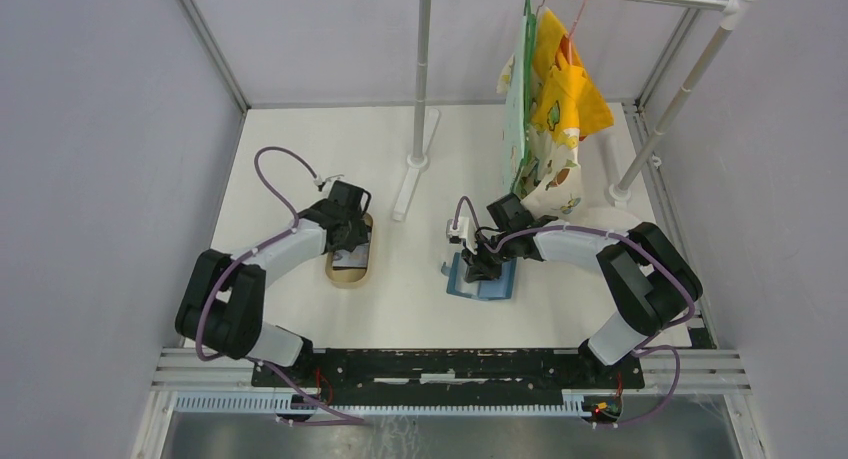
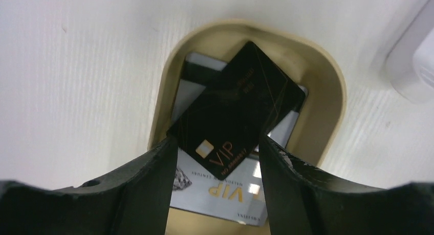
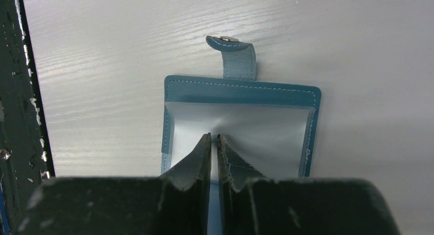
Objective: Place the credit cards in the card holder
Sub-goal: Move the storage box to the center of the board.
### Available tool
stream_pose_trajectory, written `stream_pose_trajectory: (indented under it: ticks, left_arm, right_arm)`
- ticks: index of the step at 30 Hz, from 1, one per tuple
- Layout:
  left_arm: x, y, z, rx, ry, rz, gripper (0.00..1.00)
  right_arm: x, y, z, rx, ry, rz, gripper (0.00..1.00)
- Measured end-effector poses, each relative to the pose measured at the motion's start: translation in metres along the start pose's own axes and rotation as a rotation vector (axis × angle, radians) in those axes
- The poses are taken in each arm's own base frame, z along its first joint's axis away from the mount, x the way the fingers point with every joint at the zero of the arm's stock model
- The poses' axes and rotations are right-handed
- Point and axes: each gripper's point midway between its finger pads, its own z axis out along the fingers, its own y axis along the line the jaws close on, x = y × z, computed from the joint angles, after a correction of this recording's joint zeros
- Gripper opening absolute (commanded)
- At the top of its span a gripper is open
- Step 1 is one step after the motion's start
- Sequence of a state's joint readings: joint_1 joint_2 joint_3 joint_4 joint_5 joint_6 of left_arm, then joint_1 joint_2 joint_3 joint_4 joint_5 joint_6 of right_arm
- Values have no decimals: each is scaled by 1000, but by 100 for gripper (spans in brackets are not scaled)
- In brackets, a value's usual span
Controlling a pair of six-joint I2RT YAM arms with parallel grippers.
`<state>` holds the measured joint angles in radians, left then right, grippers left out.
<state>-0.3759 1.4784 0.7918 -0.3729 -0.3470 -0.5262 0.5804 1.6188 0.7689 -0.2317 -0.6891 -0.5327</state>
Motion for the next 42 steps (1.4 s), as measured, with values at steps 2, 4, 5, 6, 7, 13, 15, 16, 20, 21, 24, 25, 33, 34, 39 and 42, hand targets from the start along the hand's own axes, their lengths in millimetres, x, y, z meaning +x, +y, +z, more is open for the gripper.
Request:
stream_pose_trajectory:
  ticks: [2,4,5,6,7,13,15,16,20,21,24,25,33,34,39,42]
  left_arm:
    - [7,-2,-7,22,-7,-29,65]
    - [15,-8,-17,55,-19,-49,65]
    - [18,-13,-22,75,-27,-56,65]
    - [21,-19,-28,98,-38,-58,65]
    - [22,-27,-35,124,-49,-64,65]
    - [34,-73,-54,250,-68,-69,63]
    - [40,-81,-53,257,-56,-63,60]
    - [44,-84,-51,256,-47,-58,59]
    - [53,-99,-47,260,-26,-35,58]
    - [53,-103,-48,262,-30,-26,58]
    - [49,-117,-56,291,-47,-12,45]
    - [45,-121,-59,300,-56,-13,35]
    - [15,-110,-63,160,-139,-58,25]
    - [17,-107,-61,139,-137,-65,26]
    - [20,-104,-59,120,-125,-99,30]
    - [17,-111,-64,166,-130,-110,39]
  right_arm:
    - [0,0,0,-1,2,-2,14]
    - [0,0,0,-2,2,-4,14]
    - [0,0,0,-2,3,-4,14]
    - [0,0,0,-3,4,-3,14]
    - [1,0,0,-4,5,-3,14]
    - [1,1,0,-5,6,-7,14]
    - [1,1,-1,-6,7,-6,14]
    - [1,1,-1,-6,8,-6,14]
    - [1,1,-1,-6,8,-5,14]
    - [1,1,-1,-6,8,-5,14]
    - [1,1,-1,-6,9,-6,14]
    - [1,1,-1,-6,9,-7,14]
    - [2,0,-2,-6,9,-4,14]
    - [1,0,-2,-6,9,-4,14]
    - [1,0,-2,-6,9,-5,14]
    - [2,0,-2,-7,9,-6,14]
